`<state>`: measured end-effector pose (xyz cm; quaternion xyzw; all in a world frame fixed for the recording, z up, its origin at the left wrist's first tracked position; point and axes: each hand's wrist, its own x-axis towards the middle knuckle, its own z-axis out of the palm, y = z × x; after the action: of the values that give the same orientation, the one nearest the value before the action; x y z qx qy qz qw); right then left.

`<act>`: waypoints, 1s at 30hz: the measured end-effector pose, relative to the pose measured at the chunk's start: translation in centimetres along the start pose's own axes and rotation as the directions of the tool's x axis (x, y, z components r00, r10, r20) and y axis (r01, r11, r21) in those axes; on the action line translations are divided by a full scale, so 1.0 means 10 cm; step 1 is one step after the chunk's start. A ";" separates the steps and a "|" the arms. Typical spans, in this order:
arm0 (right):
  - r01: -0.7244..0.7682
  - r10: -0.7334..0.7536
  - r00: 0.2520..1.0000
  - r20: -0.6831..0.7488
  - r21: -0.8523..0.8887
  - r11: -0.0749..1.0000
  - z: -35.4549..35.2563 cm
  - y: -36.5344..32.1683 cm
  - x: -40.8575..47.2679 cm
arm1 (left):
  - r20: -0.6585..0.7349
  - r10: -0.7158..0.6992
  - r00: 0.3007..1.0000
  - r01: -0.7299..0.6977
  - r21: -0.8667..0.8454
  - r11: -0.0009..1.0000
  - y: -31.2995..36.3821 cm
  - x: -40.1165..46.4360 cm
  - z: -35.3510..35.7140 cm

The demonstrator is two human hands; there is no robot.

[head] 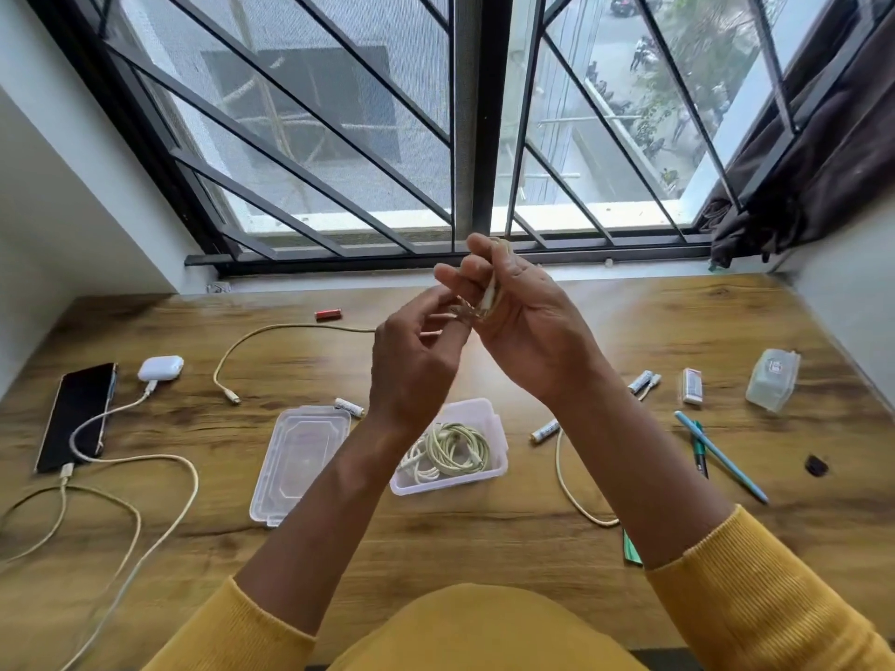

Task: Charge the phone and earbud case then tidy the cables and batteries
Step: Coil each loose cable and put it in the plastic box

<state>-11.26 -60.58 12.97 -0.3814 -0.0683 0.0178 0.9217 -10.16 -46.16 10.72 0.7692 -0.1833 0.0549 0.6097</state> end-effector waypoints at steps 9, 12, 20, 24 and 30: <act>-0.053 0.049 0.994 0.093 0.035 0.998 -0.02 0.00 -0.01 | 0.116 -0.229 0.966 0.256 -0.353 0.900 0.07 0.11 -0.17; -0.101 0.100 0.989 0.107 0.000 0.995 -0.02 0.03 -0.02 | -0.009 -0.113 0.994 0.111 -0.102 0.989 0.05 0.18 -0.21; -0.281 0.275 0.937 0.216 -0.006 0.960 0.01 0.07 -0.07 | 0.033 0.054 0.998 -0.056 0.061 0.997 0.12 0.29 -0.34; -0.316 0.319 0.914 0.251 -0.051 0.947 0.05 0.06 -0.04 | 0.334 0.006 0.943 0.047 -0.150 0.988 0.22 0.23 -0.25; -0.382 0.387 0.890 0.240 -0.068 0.922 -0.02 0.04 -0.06 | 0.305 -0.088 0.948 0.140 -0.156 0.978 0.17 0.13 -0.19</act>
<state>-11.82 -60.54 12.47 -0.3906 -0.1065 0.2469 0.8804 -9.23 -44.93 13.14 0.7212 -0.2318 -0.1128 0.6430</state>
